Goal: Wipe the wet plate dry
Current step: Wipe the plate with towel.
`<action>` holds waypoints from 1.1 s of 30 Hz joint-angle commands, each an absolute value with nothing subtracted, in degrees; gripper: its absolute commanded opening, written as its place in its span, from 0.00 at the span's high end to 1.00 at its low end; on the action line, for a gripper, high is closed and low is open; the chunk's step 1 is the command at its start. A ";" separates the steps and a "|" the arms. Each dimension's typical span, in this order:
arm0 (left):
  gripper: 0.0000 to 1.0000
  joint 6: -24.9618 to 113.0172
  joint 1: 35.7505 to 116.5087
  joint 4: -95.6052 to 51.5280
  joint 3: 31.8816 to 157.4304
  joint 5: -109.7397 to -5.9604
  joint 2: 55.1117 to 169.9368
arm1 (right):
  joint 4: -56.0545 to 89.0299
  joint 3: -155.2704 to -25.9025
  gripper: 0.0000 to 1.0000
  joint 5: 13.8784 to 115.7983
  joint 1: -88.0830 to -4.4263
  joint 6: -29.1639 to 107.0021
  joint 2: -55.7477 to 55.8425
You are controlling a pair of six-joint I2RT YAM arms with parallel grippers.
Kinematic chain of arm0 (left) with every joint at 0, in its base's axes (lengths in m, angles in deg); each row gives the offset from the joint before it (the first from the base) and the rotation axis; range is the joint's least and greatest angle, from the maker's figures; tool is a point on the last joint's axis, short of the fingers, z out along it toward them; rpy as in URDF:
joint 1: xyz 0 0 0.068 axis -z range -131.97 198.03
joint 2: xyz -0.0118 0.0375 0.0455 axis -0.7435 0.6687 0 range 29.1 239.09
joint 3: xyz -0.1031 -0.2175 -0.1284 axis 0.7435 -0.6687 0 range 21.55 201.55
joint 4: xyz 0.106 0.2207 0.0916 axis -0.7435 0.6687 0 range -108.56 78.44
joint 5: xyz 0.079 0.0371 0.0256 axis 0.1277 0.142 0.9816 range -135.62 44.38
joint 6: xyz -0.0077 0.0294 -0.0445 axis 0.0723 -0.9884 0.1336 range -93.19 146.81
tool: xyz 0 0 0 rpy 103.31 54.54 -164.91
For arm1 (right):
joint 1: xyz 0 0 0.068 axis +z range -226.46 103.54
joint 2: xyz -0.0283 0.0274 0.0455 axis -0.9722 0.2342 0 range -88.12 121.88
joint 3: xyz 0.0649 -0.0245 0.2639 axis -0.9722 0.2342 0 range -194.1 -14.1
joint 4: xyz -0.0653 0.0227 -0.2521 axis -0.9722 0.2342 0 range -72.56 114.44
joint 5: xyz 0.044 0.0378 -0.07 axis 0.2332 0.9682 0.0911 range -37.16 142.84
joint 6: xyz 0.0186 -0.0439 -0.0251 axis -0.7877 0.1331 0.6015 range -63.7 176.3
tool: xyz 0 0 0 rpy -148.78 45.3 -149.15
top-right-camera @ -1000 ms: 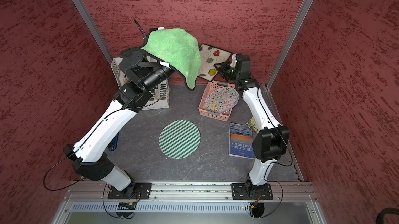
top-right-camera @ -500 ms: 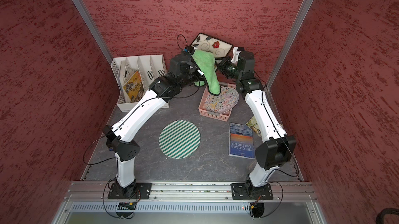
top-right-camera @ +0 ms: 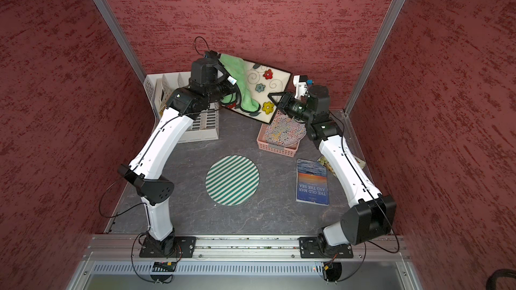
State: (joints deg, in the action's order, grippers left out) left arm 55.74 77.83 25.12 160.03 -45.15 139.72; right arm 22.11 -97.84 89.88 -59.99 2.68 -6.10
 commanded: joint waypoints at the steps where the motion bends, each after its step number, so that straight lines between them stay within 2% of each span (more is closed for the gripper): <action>1: 1.00 49.50 79.68 23.65 160.69 -63.34 143.02 | 3.44 -101.11 1.00 101.25 -56.96 4.77 -11.91; 4: 1.00 49.14 82.20 22.05 160.73 -67.72 143.97 | 1.62 -104.08 1.00 100.16 -57.52 2.83 -9.63; 7: 1.00 49.38 83.30 24.15 159.38 -67.36 143.99 | 2.03 -110.25 1.00 95.55 -60.38 0.89 -6.20; 10: 1.00 50.04 83.40 21.84 150.26 -66.69 139.61 | 0.64 -114.55 1.00 89.93 -64.65 -3.08 -4.98; 13: 1.00 52.69 81.91 19.34 139.23 -61.49 133.34 | -3.17 -115.43 1.00 89.86 -68.09 -7.47 -3.54; 16: 1.00 55.63 78.33 20.51 134.38 -55.27 129.37 | -4.94 -112.76 1.00 93.78 -67.23 -7.84 -4.32; 20: 1.00 55.79 74.68 23.49 140.28 -51.61 130.43 | -0.16 -104.86 1.00 98.19 -60.73 0.00 -8.91; 24: 1.00 52.30 75.10 28.13 156.04 -61.15 139.71 | 5.23 -103.42 1.00 99.59 -54.98 6.19 -9.83; 28: 1.00 50.15 78.20 33.44 171.30 -65.92 148.52 | 7.74 -110.43 1.00 97.88 -56.66 8.03 -7.01; 33: 1.00 54.93 76.77 29.57 169.12 -66.57 145.22 | 7.86 -120.13 1.00 89.23 -65.38 2.30 -2.65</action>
